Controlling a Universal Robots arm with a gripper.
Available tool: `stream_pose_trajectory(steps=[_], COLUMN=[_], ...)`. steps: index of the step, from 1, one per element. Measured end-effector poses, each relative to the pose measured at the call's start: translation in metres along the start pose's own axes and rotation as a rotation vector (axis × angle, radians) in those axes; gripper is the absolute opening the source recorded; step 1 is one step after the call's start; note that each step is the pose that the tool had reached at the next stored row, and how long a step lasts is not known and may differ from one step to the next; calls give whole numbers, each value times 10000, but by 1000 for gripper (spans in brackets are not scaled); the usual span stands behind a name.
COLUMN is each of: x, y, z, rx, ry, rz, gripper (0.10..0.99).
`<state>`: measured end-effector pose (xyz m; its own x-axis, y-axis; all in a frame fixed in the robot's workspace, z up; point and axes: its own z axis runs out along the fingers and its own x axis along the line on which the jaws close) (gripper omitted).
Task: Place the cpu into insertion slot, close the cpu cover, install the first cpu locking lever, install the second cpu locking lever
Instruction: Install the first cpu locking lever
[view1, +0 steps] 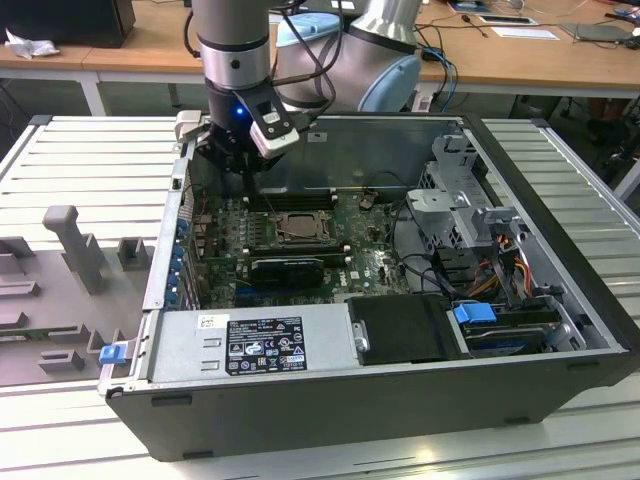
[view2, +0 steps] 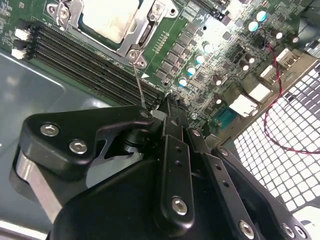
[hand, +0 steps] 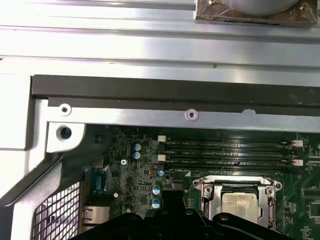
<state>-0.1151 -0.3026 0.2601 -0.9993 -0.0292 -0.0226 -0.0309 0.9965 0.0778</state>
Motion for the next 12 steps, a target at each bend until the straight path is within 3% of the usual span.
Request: stream_pose_trajectory(steps=[12], x=[-72], y=[-3], z=[2], rx=[0], ry=[0], rz=[3], gripper=[106])
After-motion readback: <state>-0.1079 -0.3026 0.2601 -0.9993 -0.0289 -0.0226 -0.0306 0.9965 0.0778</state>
